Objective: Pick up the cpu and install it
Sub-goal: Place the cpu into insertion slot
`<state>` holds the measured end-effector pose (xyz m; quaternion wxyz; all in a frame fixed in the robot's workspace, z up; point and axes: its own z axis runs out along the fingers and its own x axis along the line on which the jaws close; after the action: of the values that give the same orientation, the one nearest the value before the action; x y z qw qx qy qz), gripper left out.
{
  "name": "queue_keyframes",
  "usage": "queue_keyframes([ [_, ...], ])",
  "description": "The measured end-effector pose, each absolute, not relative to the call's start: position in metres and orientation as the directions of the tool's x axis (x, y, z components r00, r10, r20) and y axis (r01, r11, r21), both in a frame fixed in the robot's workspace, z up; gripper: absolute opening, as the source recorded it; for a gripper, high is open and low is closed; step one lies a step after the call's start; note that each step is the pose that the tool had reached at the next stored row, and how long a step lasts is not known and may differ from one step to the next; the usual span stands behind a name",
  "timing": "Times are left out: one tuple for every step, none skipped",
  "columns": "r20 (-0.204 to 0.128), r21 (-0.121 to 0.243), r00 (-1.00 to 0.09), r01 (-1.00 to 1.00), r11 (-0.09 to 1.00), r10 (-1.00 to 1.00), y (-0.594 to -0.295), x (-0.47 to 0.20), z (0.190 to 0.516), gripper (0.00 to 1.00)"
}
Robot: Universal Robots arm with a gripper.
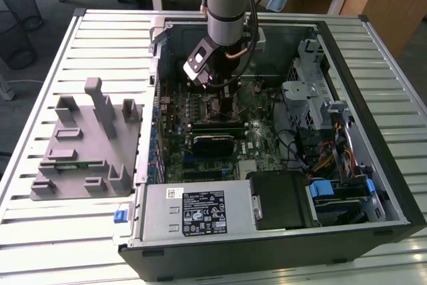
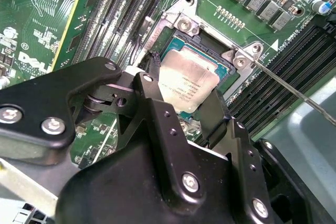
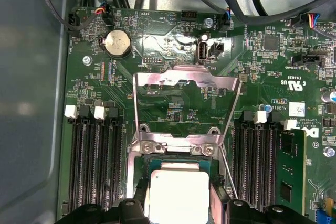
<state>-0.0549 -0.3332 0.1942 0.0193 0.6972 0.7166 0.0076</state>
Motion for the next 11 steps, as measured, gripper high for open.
queue_keyframes([
  [-0.017,0.038,-0.027,0.999,0.028,0.999,-0.3332,-0.0549,0.1942,0.54],
  [-0.017,0.038,-0.027,0.999,0.028,0.999,-0.3332,-0.0549,0.1941,0.55],
  [-0.017,0.038,-0.027,0.999,0.028,0.999,-0.3332,-0.0549,0.1941,0.55],
  [-0.017,0.038,-0.027,0.999,0.028,0.999,-0.3332,-0.0549,0.1941,0.62],
  [-0.017,0.038,-0.027,0.999,0.028,0.999,-0.3332,-0.0548,0.1941,0.62],
  [-0.017,0.038,-0.027,0.999,0.028,0.999,-0.3332,-0.0548,0.1941,0.62],
  [-0.017,0.038,-0.027,0.999,0.028,0.999,-0.3332,-0.0548,0.1941,0.62],
  [-0.017,0.038,-0.027,0.999,0.028,0.999,-0.3332,-0.0548,0.1943,0.62],
  [-0.017,0.038,-0.027,0.999,0.028,0.999,-0.3331,-0.0548,0.1945,0.62],
  [-0.017,0.038,-0.027,0.999,0.028,0.999,-0.3329,-0.0549,0.1945,0.62],
  [-0.017,0.038,-0.027,0.999,0.027,0.999,-0.3321,-0.0549,0.1945,0.62],
])
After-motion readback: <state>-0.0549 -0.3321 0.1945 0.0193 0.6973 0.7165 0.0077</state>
